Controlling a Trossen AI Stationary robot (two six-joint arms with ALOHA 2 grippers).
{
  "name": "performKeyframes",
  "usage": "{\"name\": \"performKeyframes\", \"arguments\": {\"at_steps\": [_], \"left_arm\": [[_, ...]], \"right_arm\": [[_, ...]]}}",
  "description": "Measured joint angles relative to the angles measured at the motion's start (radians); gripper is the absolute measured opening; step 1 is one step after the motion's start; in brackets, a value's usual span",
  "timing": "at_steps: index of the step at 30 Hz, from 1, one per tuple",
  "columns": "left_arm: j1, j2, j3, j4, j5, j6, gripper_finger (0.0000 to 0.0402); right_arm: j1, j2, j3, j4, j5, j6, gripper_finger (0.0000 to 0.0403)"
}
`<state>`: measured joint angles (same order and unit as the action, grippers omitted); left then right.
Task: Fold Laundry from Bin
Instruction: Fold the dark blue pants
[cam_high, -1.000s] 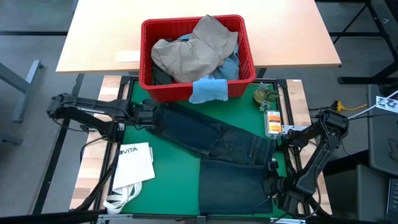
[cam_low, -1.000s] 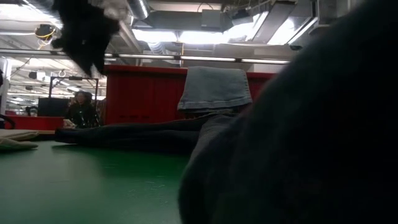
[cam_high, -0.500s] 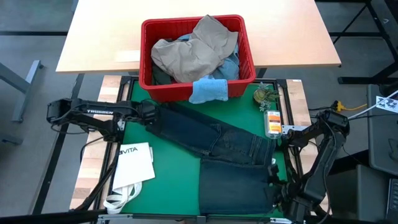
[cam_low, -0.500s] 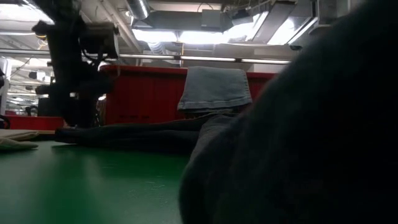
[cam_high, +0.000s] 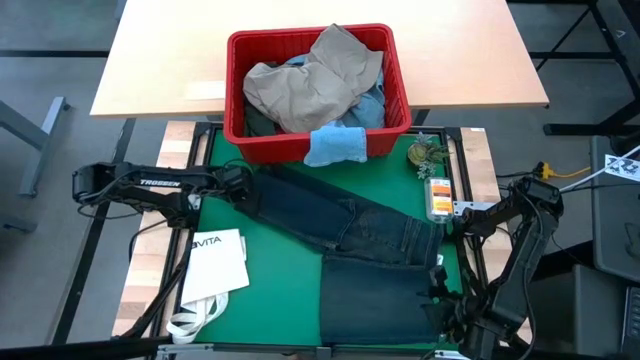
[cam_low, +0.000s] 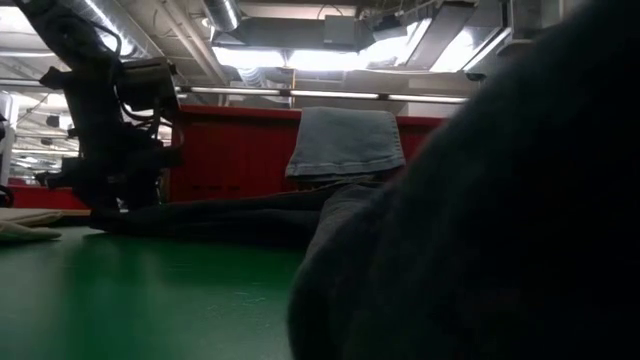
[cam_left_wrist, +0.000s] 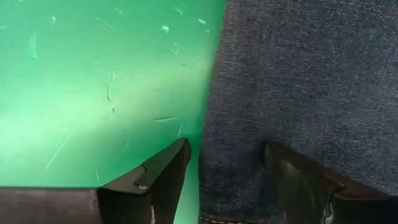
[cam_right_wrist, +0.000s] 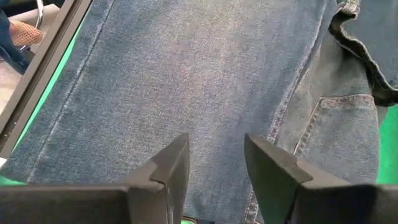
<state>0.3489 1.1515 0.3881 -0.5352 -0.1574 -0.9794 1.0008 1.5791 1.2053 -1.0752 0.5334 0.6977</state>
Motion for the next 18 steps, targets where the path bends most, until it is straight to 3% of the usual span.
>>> {"name": "performKeyframes", "arguments": {"at_steps": [5, 13, 18], "left_arm": [[0.001, 0.002, 0.008, 0.008, -0.005, 0.006, 0.0153], [-0.001, 0.008, 0.058, 0.027, 0.052, 0.020, 0.0022], [-0.001, 0.008, 0.084, 0.024, 0.099, 0.027, 0.0010]], "right_arm": [[0.000, 0.000, 0.000, 0.000, 0.021, 0.000, 0.0154], [0.000, 0.000, 0.000, 0.003, 0.060, 0.000, 0.0154], [0.000, 0.000, 0.000, 0.003, 0.067, 0.000, 0.0154]]}}
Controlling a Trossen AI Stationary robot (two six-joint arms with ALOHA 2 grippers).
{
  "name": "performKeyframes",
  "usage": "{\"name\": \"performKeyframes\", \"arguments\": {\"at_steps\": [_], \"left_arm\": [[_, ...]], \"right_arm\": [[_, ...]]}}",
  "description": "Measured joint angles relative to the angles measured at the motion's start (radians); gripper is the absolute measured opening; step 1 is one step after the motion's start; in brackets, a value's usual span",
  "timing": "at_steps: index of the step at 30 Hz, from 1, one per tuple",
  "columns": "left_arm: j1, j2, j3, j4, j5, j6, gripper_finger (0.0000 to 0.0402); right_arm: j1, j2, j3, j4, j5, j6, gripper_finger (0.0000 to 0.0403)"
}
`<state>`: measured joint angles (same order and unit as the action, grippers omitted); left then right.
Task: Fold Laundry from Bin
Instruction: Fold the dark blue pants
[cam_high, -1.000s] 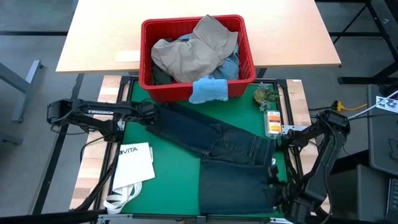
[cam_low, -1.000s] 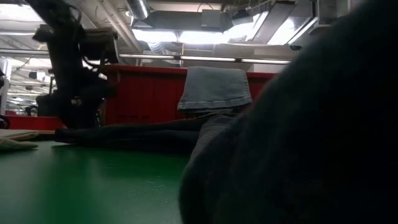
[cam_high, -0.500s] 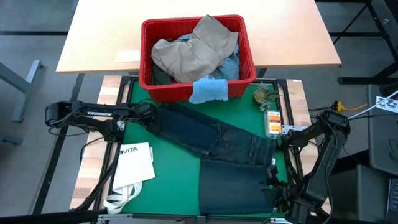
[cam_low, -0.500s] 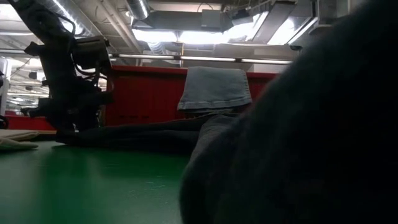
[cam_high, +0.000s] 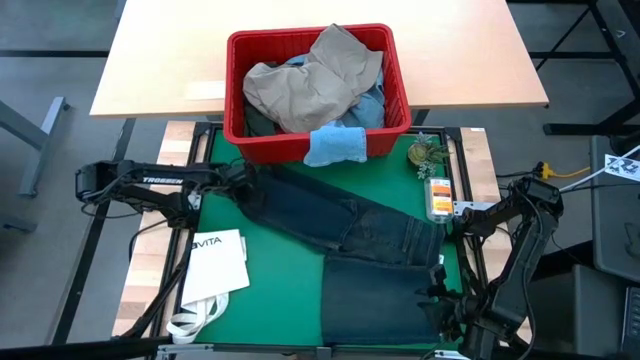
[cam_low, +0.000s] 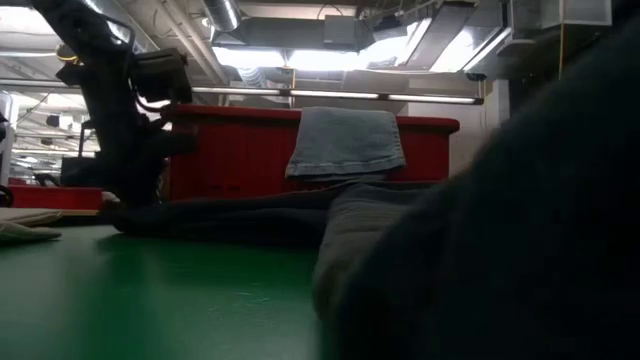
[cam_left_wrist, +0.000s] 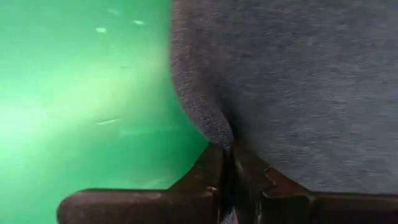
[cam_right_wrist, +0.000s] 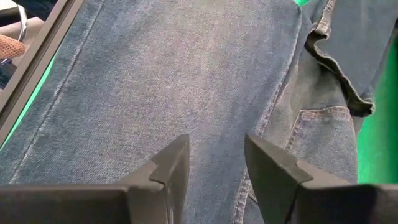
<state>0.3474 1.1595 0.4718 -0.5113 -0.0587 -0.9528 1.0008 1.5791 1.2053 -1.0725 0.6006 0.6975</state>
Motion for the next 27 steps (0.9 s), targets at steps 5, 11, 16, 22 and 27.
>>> {"name": "performKeyframes", "arguments": {"at_steps": [5, 11, 16, 22, 27], "left_arm": [[-0.002, -0.001, 0.043, 0.001, 0.060, 0.020, 0.0005], [-0.017, -0.001, 0.118, 0.007, 0.136, 0.050, 0.0003], [-0.037, -0.002, 0.196, -0.010, 0.205, 0.074, 0.0002], [-0.053, -0.003, 0.304, -0.053, 0.259, 0.093, 0.0002], [-0.087, -0.003, 0.382, -0.050, 0.290, 0.093, 0.0008]], "right_arm": [[0.000, 0.000, 0.000, 0.000, 0.000, 0.000, 0.0154], [0.000, 0.000, 0.000, 0.000, 0.000, 0.000, 0.0154], [0.000, 0.000, 0.000, 0.001, 0.000, 0.001, 0.0154], [0.000, 0.000, 0.000, 0.009, 0.000, 0.002, 0.0154], [0.000, 0.000, 0.000, 0.018, 0.040, 0.003, 0.0154]]}}
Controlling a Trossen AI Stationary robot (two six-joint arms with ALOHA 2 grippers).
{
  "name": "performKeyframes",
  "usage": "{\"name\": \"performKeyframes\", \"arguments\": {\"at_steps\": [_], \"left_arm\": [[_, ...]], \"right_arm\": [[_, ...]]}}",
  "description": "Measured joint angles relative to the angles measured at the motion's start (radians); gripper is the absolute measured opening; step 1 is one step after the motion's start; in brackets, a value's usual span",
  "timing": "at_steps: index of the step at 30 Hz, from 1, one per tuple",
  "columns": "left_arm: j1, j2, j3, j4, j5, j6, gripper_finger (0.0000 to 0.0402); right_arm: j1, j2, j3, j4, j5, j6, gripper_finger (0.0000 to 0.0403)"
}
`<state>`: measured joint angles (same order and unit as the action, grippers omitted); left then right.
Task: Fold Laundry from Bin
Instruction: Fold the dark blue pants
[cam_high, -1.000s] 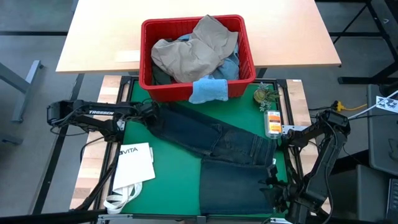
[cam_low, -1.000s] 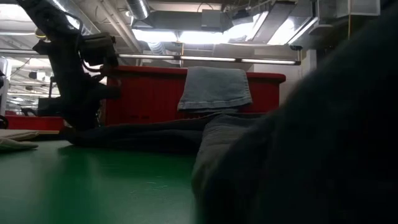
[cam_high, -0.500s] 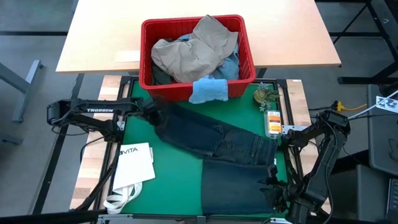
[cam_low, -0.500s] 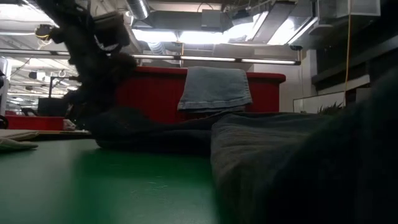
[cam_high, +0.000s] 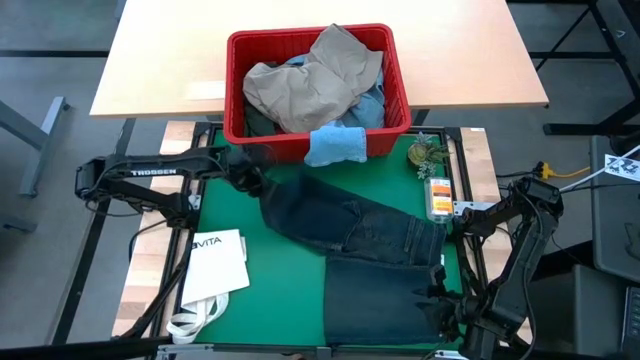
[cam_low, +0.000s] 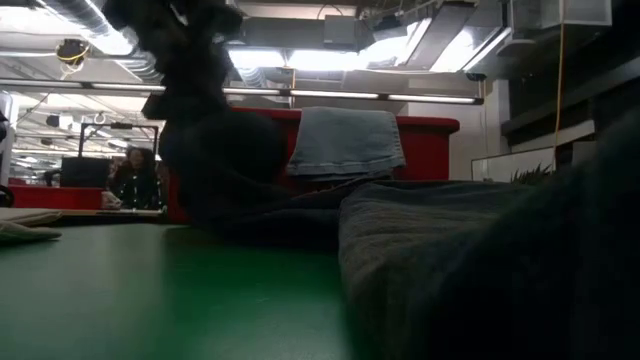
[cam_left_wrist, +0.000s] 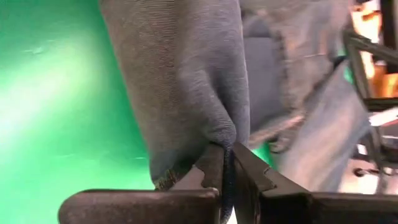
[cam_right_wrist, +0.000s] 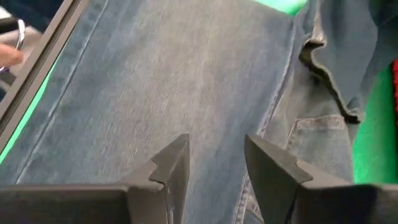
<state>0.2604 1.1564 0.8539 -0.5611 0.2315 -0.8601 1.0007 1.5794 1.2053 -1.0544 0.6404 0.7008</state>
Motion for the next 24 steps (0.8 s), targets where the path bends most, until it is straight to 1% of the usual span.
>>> {"name": "performKeyframes", "arguments": {"at_steps": [5, 10, 13, 18, 21, 24], "left_arm": [[-0.061, 0.000, 0.042, 0.028, 0.001, -0.028, 0.0011], [-0.127, 0.000, 0.042, 0.154, -0.013, -0.076, 0.0012], [-0.173, 0.000, 0.042, 0.232, -0.072, -0.106, 0.0012], [-0.254, 0.011, 0.042, 0.373, -0.191, -0.111, 0.0013], [-0.301, 0.044, 0.042, 0.466, -0.250, -0.118, 0.0013], [-0.341, 0.097, 0.043, 0.593, -0.291, -0.115, 0.0013]], "right_arm": [[0.000, 0.000, 0.000, 0.014, 0.062, 0.001, 0.0154], [0.000, 0.000, 0.000, 0.014, 0.128, 0.001, 0.0154], [-0.014, 0.000, 0.000, 0.015, 0.138, 0.001, 0.0154], [-0.062, 0.000, 0.000, 0.016, 0.135, 0.000, 0.0154], [-0.105, 0.000, 0.000, 0.015, 0.135, 0.000, 0.0154], [-0.147, 0.000, 0.000, 0.015, 0.135, 0.000, 0.0154]]}}
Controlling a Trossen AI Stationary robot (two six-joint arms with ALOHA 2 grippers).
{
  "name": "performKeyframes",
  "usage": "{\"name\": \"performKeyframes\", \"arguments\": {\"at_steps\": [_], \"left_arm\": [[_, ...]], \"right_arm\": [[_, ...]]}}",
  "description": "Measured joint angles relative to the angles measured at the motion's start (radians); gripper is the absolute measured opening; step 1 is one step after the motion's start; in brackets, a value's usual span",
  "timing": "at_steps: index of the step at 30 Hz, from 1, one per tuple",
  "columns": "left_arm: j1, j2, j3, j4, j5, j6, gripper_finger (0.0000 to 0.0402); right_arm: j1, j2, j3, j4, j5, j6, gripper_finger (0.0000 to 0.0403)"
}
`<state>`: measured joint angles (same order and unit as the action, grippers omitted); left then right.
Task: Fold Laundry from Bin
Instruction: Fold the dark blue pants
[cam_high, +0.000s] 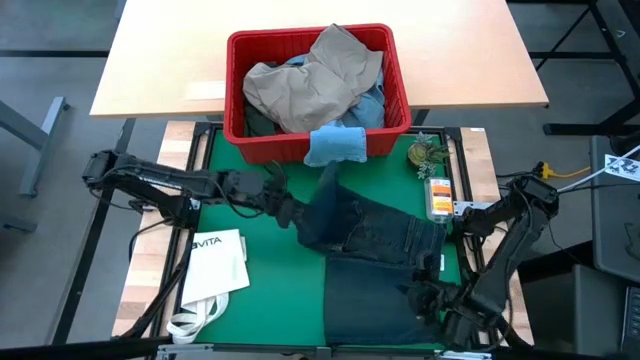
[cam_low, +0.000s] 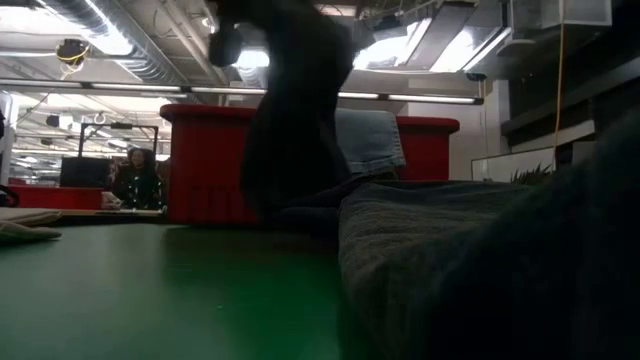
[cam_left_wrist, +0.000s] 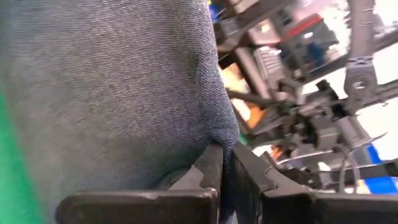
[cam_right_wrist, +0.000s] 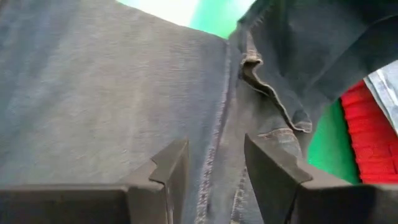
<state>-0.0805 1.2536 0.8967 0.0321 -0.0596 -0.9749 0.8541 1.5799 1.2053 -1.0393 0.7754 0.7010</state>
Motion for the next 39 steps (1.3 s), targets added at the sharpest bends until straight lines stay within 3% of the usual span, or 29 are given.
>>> {"name": "performKeyframes", "arguments": {"at_steps": [8, 18, 29, 39], "left_arm": [[-0.033, 0.203, 0.000, 0.357, -0.010, 0.041, 0.0013], [-0.027, 0.452, 0.004, 0.770, -0.031, 0.043, 0.0014], [-0.043, 0.683, 0.283, 0.762, -0.042, 0.173, 0.0014], [-0.061, 0.883, 0.522, 0.735, -0.040, 0.237, 0.0014]], "right_arm": [[-0.079, -0.047, 0.000, -0.012, -0.092, -0.006, 0.0154], [-0.076, -0.203, 0.000, -0.019, -0.071, -0.028, 0.0154], [-0.083, -0.307, 0.000, -0.060, -0.027, 0.077, 0.0154], [-0.083, -0.426, 0.000, -0.093, -0.034, 0.076, 0.0154]]}}
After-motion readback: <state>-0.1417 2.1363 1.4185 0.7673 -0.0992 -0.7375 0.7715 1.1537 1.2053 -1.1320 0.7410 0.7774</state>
